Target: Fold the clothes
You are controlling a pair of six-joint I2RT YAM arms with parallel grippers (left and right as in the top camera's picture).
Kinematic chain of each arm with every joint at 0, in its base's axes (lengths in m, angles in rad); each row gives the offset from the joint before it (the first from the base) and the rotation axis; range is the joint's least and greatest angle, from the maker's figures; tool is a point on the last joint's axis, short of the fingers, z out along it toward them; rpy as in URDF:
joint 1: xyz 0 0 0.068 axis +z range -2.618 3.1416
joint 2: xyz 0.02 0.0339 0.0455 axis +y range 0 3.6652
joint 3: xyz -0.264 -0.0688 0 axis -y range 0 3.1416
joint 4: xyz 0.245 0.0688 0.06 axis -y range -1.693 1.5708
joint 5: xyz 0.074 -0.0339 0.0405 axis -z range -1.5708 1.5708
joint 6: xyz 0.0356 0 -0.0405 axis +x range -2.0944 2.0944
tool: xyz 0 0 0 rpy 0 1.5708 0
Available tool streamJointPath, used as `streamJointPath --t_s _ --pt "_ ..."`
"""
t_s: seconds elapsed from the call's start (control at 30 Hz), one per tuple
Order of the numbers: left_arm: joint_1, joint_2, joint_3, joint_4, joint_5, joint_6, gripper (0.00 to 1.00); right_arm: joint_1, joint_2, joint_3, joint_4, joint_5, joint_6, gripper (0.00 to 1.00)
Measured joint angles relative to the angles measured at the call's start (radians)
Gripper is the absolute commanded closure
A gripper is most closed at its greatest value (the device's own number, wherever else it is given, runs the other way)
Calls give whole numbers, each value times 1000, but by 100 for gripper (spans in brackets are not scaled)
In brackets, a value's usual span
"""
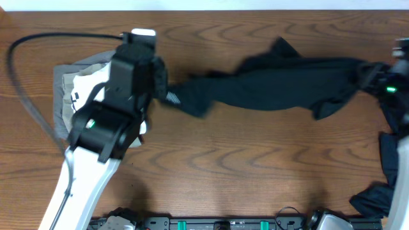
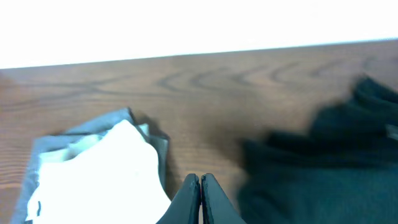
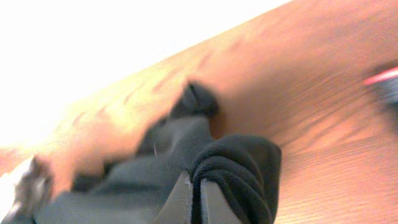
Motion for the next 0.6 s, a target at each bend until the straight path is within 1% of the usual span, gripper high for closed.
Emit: streamJointPath --t_s 0.13,0.3,0.37,0.4,0.43,0.47,0.5,0.53,0.57,0.6 --pt "0 -72 0 -9 -15 0 94 -50 -29 22 -47 32 -25 99" --pt "0 -81 0 -29 -6 -1 94 -48 46 21 -96 48 -41 99" --pt "0 -63 0 -31 31 -1 90 -42 87 21 -103 54 -47 99" --pt "0 -43 0 -33 66 0 86 -35 108 21 -106 56 -48 99" --pt "0 -21 0 -38 109 0 83 -27 130 21 -109 57 -48 90" --pt "0 1 1 -46 144 2 83 -20 149 21 -112 56 -47 77" --pt "-2 34 1 -60 194 2 76 -13 169 20 -114 55 -49 61" --pt "-4 66 1 -73 235 10 73 -7 185 19 -116 55 -49 49" --pt "-11 104 1 -85 276 16 71 -2 198 19 -119 55 -53 39" --pt "-19 143 1 -95 317 25 68 0 209 18 -121 54 -51 34"
